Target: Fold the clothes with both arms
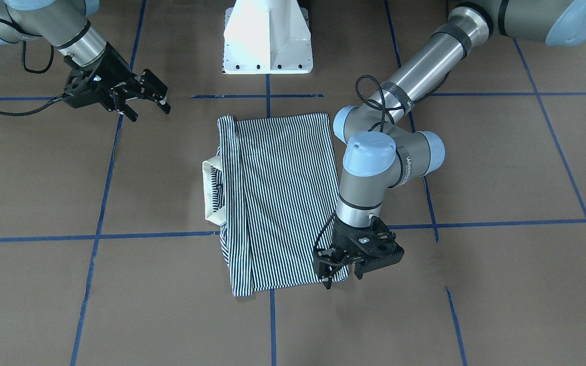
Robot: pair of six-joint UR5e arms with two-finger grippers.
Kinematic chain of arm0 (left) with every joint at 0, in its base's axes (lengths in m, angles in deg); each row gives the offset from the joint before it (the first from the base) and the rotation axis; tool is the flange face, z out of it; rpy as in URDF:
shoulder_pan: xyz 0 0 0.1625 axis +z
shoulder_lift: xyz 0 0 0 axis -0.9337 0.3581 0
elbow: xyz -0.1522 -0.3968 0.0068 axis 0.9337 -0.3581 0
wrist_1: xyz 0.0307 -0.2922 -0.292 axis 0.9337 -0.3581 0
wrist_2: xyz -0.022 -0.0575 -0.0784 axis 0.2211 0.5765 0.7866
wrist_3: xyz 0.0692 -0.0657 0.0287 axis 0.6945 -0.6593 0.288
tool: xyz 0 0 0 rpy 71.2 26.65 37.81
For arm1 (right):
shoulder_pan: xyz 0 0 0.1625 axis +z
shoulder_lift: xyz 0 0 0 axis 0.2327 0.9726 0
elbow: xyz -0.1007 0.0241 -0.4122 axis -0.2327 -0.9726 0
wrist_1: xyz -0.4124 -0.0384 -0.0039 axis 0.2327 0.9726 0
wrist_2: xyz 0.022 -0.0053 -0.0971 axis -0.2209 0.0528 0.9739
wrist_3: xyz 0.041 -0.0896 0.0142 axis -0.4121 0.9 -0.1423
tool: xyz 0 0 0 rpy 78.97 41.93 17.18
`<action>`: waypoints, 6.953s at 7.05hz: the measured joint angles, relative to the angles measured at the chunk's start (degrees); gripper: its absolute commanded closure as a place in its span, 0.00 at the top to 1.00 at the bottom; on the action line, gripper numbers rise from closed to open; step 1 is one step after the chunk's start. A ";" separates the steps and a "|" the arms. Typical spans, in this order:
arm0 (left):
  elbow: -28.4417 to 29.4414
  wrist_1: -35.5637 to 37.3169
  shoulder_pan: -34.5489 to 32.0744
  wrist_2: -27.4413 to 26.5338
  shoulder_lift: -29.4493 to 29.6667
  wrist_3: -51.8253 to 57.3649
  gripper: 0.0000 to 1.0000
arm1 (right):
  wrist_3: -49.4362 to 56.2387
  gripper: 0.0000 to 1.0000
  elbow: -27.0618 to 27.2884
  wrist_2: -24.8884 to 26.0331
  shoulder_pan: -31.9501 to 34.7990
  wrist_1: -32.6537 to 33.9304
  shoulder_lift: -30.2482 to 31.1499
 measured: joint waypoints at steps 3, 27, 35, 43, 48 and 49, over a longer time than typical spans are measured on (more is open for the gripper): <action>-18.48 8.56 -0.18 6.90 -8.93 1.22 1.00 | 7.53 1.00 -3.34 3.32 -0.97 22.30 -15.17; -41.79 20.06 -1.24 11.56 -22.95 8.97 1.00 | 20.28 1.00 -25.33 12.35 -6.72 53.41 -37.18; -41.74 19.93 -1.40 11.58 -22.89 8.98 1.00 | 32.51 1.00 -20.06 14.40 0.15 52.67 -32.98; -41.34 20.62 -2.88 11.74 -22.97 11.27 1.00 | 34.01 1.00 -44.12 13.04 0.63 37.79 -47.22; -41.34 20.63 -2.87 11.74 -23.09 11.15 1.00 | 37.65 1.00 -44.96 11.53 2.70 39.31 -46.86; -41.35 20.60 -2.80 11.74 -23.08 11.04 1.00 | 38.58 1.00 -44.96 11.45 3.44 39.34 -46.32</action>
